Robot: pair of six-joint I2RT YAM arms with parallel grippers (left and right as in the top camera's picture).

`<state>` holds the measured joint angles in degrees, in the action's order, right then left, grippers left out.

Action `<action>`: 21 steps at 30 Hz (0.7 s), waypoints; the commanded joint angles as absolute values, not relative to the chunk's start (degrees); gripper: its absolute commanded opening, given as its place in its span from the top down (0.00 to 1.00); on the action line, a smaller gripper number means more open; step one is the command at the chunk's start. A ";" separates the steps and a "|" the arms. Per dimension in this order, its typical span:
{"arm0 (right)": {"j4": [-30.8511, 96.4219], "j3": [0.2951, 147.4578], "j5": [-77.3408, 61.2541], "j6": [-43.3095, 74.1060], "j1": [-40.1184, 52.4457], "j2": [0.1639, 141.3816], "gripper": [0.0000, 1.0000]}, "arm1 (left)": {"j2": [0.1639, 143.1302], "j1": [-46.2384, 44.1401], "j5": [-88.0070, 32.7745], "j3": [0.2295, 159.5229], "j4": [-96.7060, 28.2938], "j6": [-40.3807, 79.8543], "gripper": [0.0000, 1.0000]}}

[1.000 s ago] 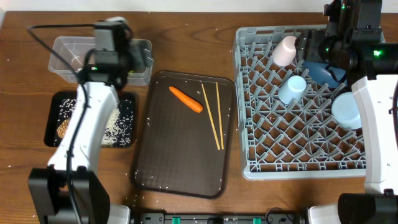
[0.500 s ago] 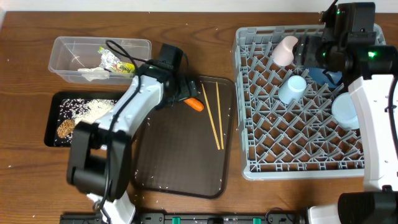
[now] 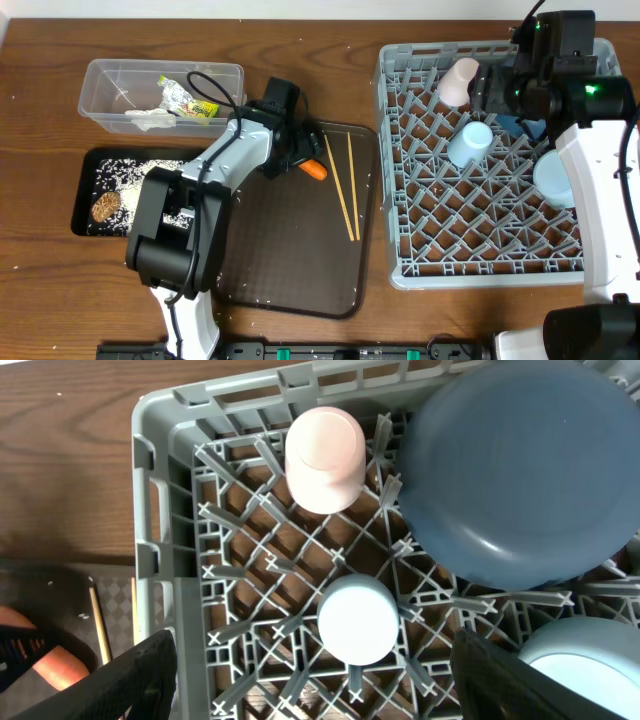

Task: Sort waste into correct bins and load items into the dishwasher rack
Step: 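Reach the left gripper to the carrot on the tray and grasp it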

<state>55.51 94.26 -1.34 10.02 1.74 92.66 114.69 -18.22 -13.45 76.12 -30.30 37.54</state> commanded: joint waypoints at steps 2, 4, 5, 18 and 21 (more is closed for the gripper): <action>55.33 94.00 -1.30 10.17 1.45 93.14 0.20 | 116.49 -18.22 -13.93 75.99 -30.55 37.50 0.45; 55.40 94.00 -1.30 10.17 1.45 93.14 0.20 | 116.49 -18.44 -13.91 75.99 -30.72 36.95 0.51; 55.44 94.00 -1.30 10.17 1.45 93.14 0.20 | 116.49 -18.55 -13.93 75.99 -30.74 36.45 0.52; 55.46 94.00 -0.62 9.54 1.45 93.14 0.20 | 116.49 -17.91 -13.85 78.89 -46.89 25.78 0.53; 55.27 94.00 -0.64 9.54 1.45 93.14 0.19 | 116.49 -17.91 -11.00 79.75 -50.19 23.70 0.53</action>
<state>55.46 94.24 -1.28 10.00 1.74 92.66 115.42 -18.33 -13.58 77.58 -48.73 28.10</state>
